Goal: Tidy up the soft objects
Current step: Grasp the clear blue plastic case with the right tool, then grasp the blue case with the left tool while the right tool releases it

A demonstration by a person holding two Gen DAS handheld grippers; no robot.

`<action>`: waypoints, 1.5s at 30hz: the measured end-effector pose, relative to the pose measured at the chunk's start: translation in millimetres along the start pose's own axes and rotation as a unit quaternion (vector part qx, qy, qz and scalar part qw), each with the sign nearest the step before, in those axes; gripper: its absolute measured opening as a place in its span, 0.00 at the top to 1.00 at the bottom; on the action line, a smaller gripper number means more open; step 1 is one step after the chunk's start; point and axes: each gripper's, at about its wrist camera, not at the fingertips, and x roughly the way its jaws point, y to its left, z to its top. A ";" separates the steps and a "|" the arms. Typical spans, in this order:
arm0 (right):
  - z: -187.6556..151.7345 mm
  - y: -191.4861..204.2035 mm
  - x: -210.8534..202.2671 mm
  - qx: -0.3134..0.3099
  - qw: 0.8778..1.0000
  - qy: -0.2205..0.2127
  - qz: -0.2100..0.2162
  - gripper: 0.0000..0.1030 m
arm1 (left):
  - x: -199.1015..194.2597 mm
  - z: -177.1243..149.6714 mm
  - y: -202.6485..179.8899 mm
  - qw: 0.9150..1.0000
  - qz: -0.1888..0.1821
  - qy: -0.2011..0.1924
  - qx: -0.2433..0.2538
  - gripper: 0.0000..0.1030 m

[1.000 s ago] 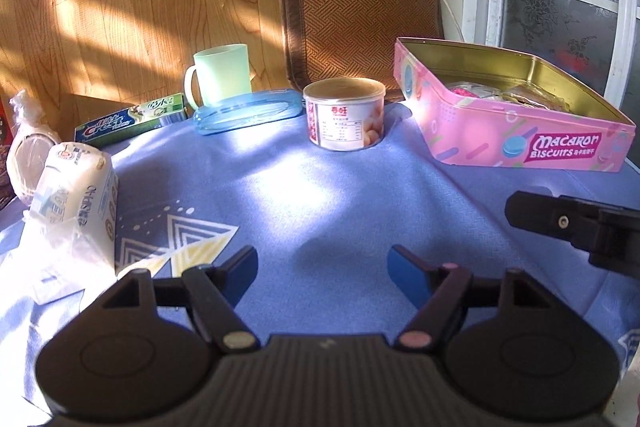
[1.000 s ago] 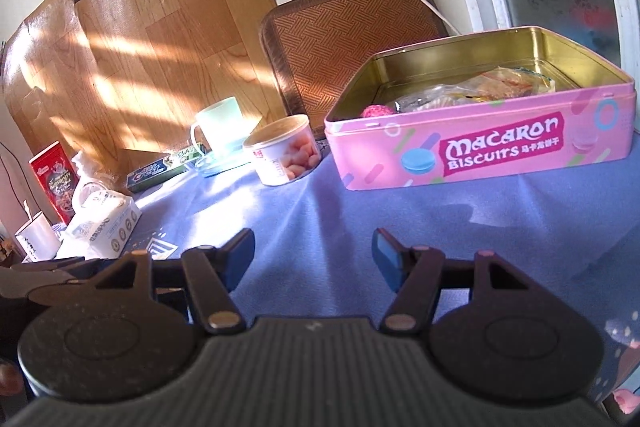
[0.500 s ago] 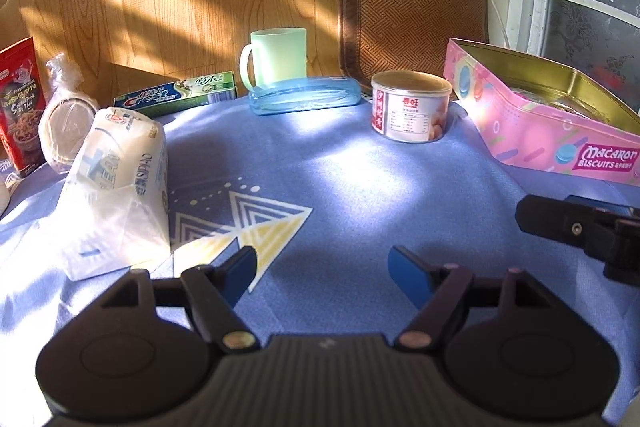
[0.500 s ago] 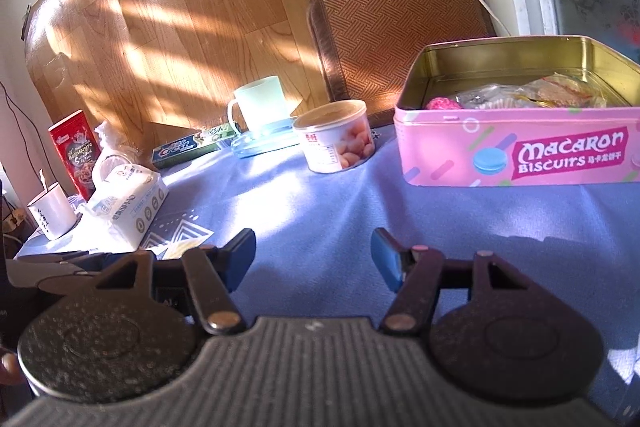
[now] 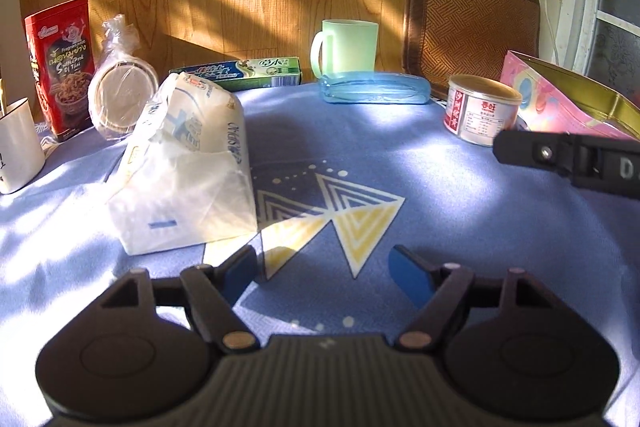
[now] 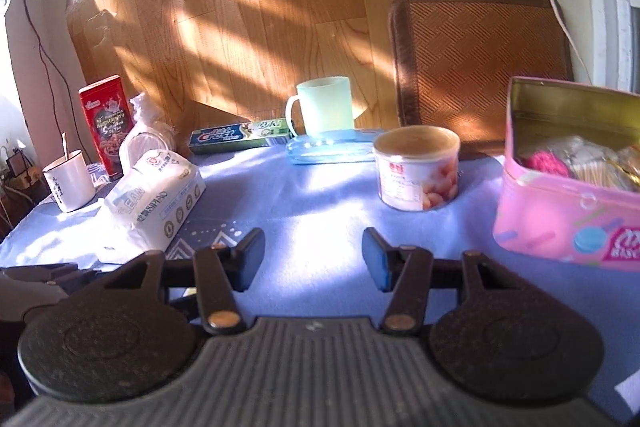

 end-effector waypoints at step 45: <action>71.8 32.2 166.2 -0.104 0.967 0.228 0.049 0.41 | -5.5 -2.7 42.2 0.991 -0.034 -0.042 -0.121 0.12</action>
